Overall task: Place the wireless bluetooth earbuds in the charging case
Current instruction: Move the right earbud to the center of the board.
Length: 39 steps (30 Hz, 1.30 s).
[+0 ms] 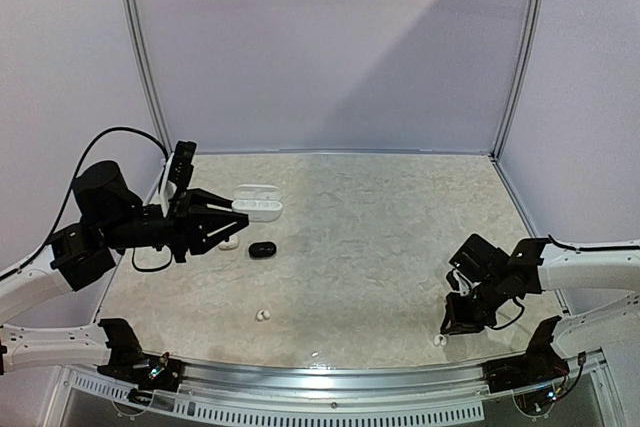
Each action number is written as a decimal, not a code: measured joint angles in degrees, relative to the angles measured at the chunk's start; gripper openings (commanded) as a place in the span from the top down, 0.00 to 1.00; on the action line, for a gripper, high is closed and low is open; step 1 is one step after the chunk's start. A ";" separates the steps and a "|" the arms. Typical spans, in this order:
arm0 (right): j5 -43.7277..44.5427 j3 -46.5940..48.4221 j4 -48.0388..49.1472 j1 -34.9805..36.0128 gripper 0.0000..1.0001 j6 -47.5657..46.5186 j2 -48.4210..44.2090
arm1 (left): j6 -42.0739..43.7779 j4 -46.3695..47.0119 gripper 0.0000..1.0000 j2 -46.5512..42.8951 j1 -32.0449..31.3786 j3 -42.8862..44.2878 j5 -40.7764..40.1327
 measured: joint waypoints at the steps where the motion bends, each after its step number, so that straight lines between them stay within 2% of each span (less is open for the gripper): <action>1: 0.00 0.00 -0.02 0.07 0.79 0.04 -0.13 | -0.02 0.00 1.00 0.00 0.00 0.00 -0.02; 5: 0.00 0.00 -0.13 0.15 0.73 0.31 -0.22 | 0.00 0.00 1.00 0.00 0.00 0.00 -0.13; 14: 0.24 0.09 0.46 0.17 0.78 0.20 1.44 | -0.02 -0.02 1.00 0.00 0.00 0.00 -0.22; 39: 1.97 4.26 -6.86 0.17 0.66 -0.35 1.49 | 0.00 -0.15 1.00 0.00 0.00 0.00 -0.42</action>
